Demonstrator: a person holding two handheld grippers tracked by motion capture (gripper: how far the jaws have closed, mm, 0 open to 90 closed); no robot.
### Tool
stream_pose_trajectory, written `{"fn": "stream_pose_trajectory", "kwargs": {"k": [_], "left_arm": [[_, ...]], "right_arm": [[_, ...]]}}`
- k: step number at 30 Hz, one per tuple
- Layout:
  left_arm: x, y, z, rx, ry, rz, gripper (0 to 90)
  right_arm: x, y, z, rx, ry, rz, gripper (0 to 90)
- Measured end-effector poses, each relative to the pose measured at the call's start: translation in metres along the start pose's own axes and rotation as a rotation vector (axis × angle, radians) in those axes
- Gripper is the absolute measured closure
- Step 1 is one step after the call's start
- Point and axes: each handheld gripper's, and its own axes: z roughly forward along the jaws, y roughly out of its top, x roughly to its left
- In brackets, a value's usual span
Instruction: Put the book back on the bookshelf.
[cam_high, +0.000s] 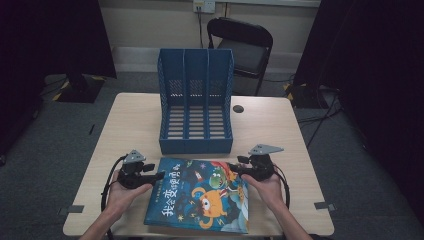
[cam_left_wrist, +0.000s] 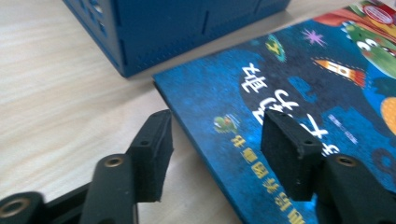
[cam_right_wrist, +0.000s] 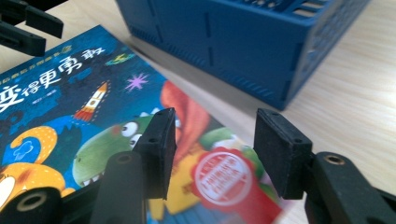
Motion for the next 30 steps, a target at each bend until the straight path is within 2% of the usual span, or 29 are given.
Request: {"fn": "stream_pose_trajectory", "kwargs": {"k": [2,4,8,10,12,16,19,20,21,24,25,28,30], "left_arm": [[0.002,0.0,0.001,0.01,-0.014,-0.004,45.7],[0.005,-0.001,0.001,0.015,-0.019,0.001,45.8],[0.008,-0.003,0.004,0.017,-0.046,-0.037,47.9],[0.004,-0.002,0.005,0.021,-0.056,-0.019,49.5],[0.0,-0.001,0.006,0.021,-0.032,-0.011,48.1],[0.002,-0.001,0.007,0.024,-0.042,-0.011,48.6],[0.002,0.0,0.01,0.011,-0.054,-0.005,49.0],[0.002,0.0,0.012,0.008,-0.059,0.001,49.0],[0.001,0.001,0.013,0.007,-0.061,-0.001,49.2],[-0.001,0.002,0.015,0.003,-0.057,0.005,49.4],[-0.001,0.003,0.015,0.007,-0.052,0.01,49.6],[-0.002,0.005,0.017,0.009,-0.055,0.015,49.8],[-0.003,0.006,0.02,0.007,-0.056,0.02,49.9]], "right_arm": [[0.002,-0.002,0.004,0.016,0.015,0.001,47.6],[0.002,-0.004,0.005,0.026,0.008,0.001,47.0],[-0.001,-0.007,0.004,0.024,-0.009,0.002,45.6],[-0.003,-0.008,0.006,0.023,-0.012,0.0,45.2],[-0.003,-0.007,0.007,0.023,-0.023,-0.009,42.1],[-0.003,-0.01,0.01,0.038,-0.055,-0.015,38.4],[0.0,-0.009,0.006,0.031,-0.04,-0.023,42.5],[0.002,-0.009,0.004,0.032,-0.021,-0.028,47.7],[0.005,-0.009,0.004,0.039,0.014,-0.029,47.7],[0.014,-0.011,0.003,0.057,-0.022,-0.069,45.5],[0.015,-0.011,0.002,0.057,-0.01,-0.063,45.1],[0.011,-0.012,0.003,0.045,-0.024,-0.063,42.6],[0.006,-0.011,0.002,0.041,-0.022,-0.043,41.1]]}}
